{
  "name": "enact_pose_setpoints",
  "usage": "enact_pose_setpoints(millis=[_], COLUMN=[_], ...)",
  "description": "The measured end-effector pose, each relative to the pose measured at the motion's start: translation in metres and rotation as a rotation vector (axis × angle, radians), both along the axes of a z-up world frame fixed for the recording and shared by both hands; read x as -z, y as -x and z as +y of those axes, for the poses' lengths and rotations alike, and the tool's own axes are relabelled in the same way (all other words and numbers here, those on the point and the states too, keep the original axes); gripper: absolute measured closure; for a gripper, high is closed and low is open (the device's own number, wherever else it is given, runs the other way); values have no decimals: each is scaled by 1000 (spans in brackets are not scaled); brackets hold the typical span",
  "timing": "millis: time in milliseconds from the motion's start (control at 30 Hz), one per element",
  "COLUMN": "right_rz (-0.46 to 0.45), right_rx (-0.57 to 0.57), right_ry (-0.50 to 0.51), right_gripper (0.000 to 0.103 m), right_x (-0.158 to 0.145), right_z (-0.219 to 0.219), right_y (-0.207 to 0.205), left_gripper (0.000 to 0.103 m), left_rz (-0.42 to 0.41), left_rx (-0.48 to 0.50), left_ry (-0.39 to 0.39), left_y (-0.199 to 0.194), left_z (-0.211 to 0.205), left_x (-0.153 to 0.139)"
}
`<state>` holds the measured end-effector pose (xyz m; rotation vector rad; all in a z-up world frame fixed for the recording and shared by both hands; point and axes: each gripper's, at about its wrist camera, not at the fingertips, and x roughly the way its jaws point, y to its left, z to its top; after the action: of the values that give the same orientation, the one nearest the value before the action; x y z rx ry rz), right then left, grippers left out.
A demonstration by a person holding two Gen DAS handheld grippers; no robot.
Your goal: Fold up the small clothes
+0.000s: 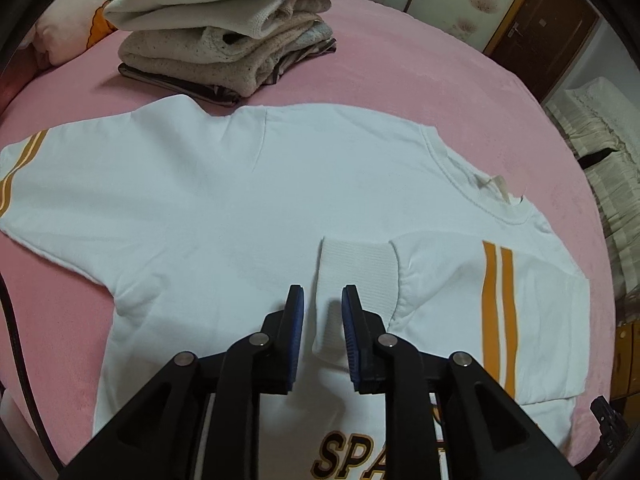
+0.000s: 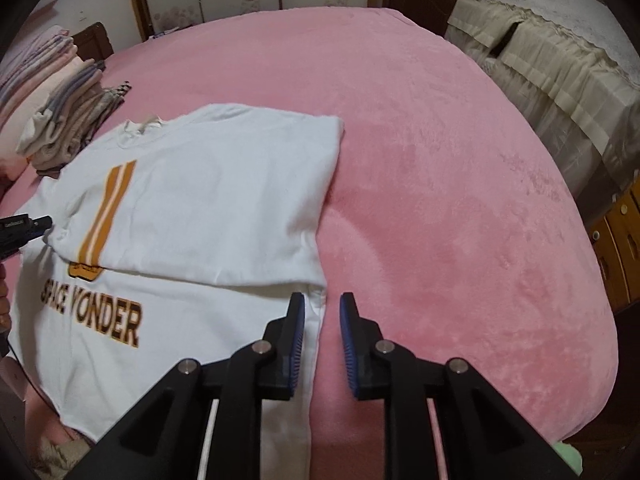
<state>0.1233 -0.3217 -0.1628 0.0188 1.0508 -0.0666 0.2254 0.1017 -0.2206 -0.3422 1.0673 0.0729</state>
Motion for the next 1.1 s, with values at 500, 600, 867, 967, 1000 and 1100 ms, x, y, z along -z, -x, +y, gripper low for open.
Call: enact_pose_setpoints(millis=[500, 600, 867, 967, 1000, 1100], right_rz=[-33, -18, 1, 4, 4, 9], right_rx=[-4, 4, 14, 20, 24, 39], right_ry=[-35, -54, -90, -98, -94, -104], right_gripper=[79, 79, 79, 79, 79, 79], right_x=[-8, 0, 12, 16, 16, 18], right_z=[-14, -17, -25, -29, -30, -35], right_y=[-87, -100, -119, -125, -128, -139], left_gripper=[53, 91, 99, 101, 101, 101], left_rz=[50, 29, 7, -37, -51, -104], left_rx=[208, 240, 204, 155, 141, 102], left_ry=[161, 140, 125, 30, 12, -36], left_y=[-53, -50, -44, -45, -45, -49], left_z=[1, -1, 5, 7, 8, 12], left_x=[23, 21, 15, 3, -1, -16])
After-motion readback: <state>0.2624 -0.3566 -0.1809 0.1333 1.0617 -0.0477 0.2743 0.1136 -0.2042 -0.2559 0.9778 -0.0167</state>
